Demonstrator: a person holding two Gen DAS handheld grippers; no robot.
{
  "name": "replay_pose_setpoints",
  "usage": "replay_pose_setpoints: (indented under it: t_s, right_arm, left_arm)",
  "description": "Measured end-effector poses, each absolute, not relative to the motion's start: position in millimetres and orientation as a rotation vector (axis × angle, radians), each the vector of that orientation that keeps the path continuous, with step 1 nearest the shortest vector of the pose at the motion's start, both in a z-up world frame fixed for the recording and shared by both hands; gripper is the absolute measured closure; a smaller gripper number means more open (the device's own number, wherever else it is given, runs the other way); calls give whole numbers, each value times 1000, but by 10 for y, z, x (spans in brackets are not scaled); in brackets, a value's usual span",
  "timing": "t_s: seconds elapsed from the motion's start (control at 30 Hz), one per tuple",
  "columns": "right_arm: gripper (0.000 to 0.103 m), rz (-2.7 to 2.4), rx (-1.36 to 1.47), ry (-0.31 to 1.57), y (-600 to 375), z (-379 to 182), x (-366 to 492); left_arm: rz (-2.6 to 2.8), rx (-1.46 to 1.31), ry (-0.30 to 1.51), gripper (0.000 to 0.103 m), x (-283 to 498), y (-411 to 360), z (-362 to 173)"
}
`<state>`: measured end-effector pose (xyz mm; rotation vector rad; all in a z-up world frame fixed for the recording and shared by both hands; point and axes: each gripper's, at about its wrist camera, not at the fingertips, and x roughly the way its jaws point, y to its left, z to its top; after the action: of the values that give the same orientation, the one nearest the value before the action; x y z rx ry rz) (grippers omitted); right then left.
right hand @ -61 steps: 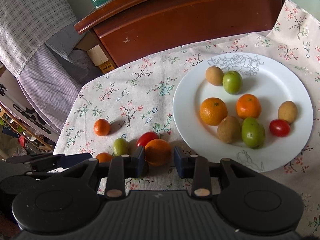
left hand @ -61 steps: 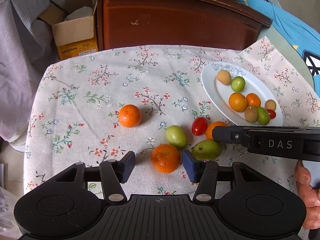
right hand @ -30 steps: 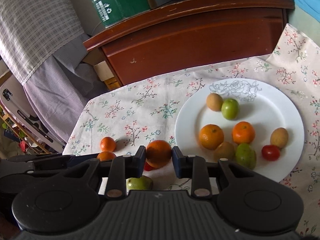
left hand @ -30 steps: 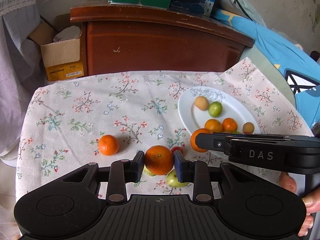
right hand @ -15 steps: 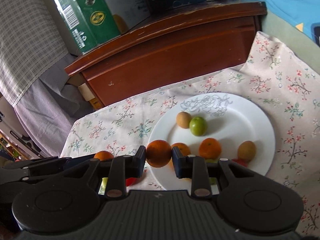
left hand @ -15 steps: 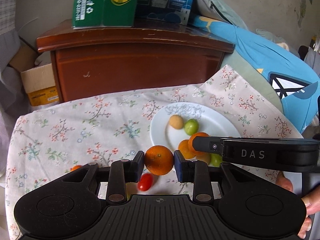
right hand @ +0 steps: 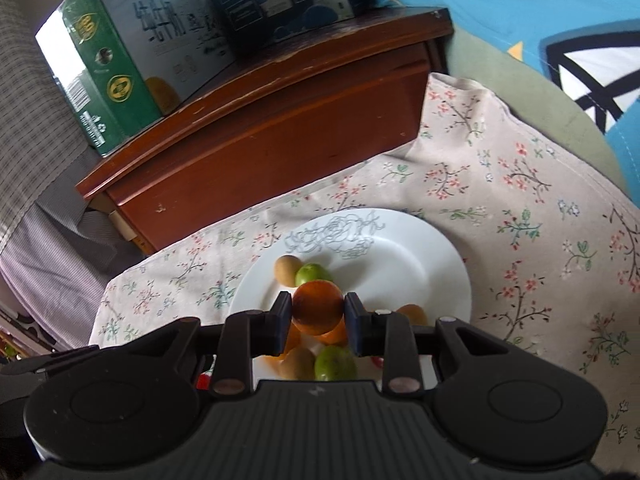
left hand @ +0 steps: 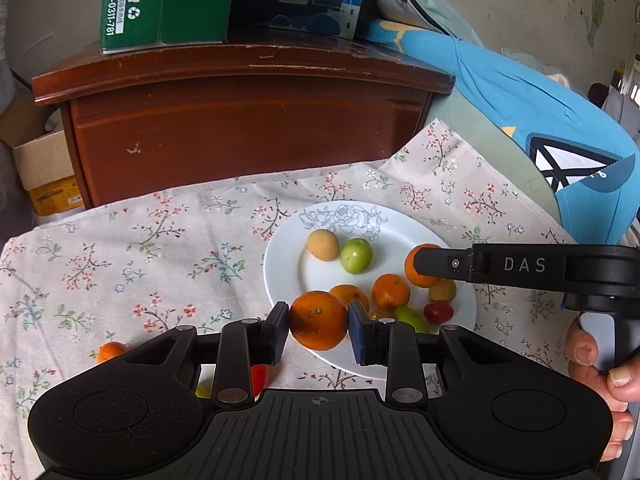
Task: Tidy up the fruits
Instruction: 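Carry both oranges onto the white plate and open both tools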
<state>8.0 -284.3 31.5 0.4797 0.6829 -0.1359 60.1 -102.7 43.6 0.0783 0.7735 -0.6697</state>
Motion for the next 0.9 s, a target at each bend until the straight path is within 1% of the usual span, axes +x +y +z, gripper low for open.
replay_pose_setpoints:
  t_s: [0.37, 0.6, 0.7, 0.77, 0.8, 0.83, 0.9]
  right_arm:
    - [74, -202, 510, 694, -2971, 195, 141]
    - [71, -225, 529, 689, -3024, 171, 145]
    - [69, -226, 535, 692, -3032, 170, 145]
    - [69, -223, 536, 692, -3024, 178, 144]
    - [69, -221, 535, 691, -3020, 183, 142]
    - [69, -218, 534, 689, -3012, 194, 137]
    - [69, -209, 534, 682, -3000, 218, 125]
  left_arm:
    - [-672, 79, 816, 74, 662, -1187, 255]
    - [-688, 79, 831, 74, 686, -1295, 180]
    - [-690, 89, 819, 69, 648, -1312, 218]
    - [-692, 86, 798, 59, 621, -1303, 282]
    - [-688, 81, 787, 52, 610, -1285, 319]
    - [-687, 75, 777, 48, 599, -1259, 356]
    - [-687, 65, 767, 46, 598, -1218, 430]
